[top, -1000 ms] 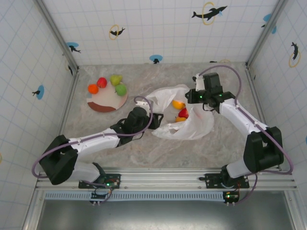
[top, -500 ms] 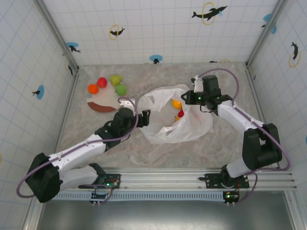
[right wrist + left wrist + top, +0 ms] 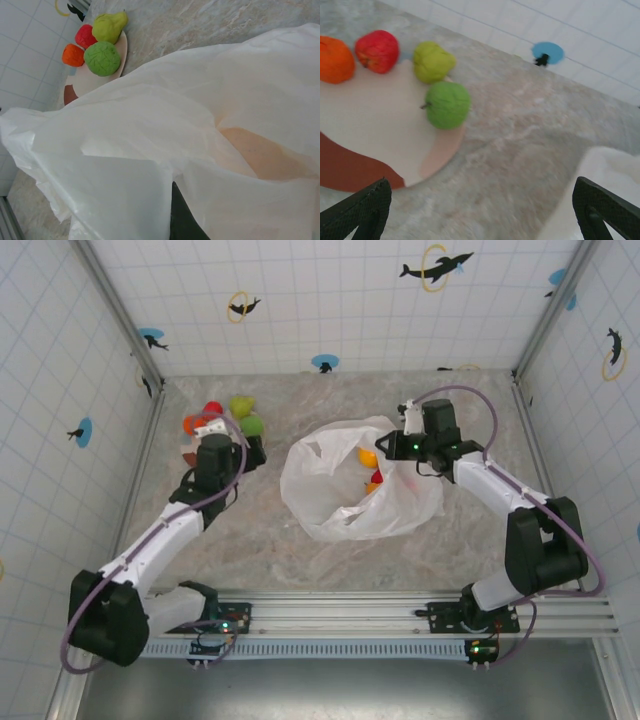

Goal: Place the fruits into the plastic bag

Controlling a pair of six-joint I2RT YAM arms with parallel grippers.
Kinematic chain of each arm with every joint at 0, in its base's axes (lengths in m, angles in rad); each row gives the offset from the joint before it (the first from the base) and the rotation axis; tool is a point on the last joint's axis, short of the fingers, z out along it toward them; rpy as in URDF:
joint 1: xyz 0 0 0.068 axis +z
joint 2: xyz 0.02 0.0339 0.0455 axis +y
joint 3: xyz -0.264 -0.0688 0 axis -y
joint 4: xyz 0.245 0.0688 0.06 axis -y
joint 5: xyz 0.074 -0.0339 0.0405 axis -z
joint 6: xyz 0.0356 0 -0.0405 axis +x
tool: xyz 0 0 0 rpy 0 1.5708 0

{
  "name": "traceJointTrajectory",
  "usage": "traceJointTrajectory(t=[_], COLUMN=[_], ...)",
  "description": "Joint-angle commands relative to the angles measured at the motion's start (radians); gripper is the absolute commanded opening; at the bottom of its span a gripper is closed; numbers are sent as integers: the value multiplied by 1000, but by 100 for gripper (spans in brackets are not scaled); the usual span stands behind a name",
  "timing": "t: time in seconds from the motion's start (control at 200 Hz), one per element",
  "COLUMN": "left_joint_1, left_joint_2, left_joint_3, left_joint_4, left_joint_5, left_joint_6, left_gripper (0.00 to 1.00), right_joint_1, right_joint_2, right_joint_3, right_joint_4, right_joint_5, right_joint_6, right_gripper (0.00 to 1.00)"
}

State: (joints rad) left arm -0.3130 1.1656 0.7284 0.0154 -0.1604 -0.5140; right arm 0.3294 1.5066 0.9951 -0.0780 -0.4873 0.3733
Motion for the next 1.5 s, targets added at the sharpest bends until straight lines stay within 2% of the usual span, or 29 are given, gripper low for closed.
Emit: traceJointTrajectory(t=[0.0, 0.095, 0.315, 0.571, 0.821, 1.136, 1.496], left_joint_1=[73, 108, 107, 107, 107, 107, 107], left_joint_2=[76, 177, 446, 688, 863, 998, 1030], left_joint_3=[60, 136, 381, 591, 747, 884, 897], left_joint_4=[13, -16, -139, -208, -262, -311, -328], left_joint_5=[58, 39, -58, -62, -65, -39, -18], left_joint_6=[-27, 17, 150, 226, 290, 315, 311], left_gripper=[95, 95, 97, 98, 98, 96, 82], right_joint_1=[-10, -17, -34, -35, -36, -37, -43], right_joint_2=[3, -4, -17, -17, -26, -35, -41], right_joint_3=[-15, -16, -25, -21, -22, -40, -53], right_joint_4=[41, 36, 29, 29, 22, 22, 21], right_joint_5=[-35, -42, -52, -53, -48, -44, -45], right_joint_6=[5, 2, -1, 4, 5, 5, 3], right_gripper=[0, 0, 0, 0, 0, 0, 0])
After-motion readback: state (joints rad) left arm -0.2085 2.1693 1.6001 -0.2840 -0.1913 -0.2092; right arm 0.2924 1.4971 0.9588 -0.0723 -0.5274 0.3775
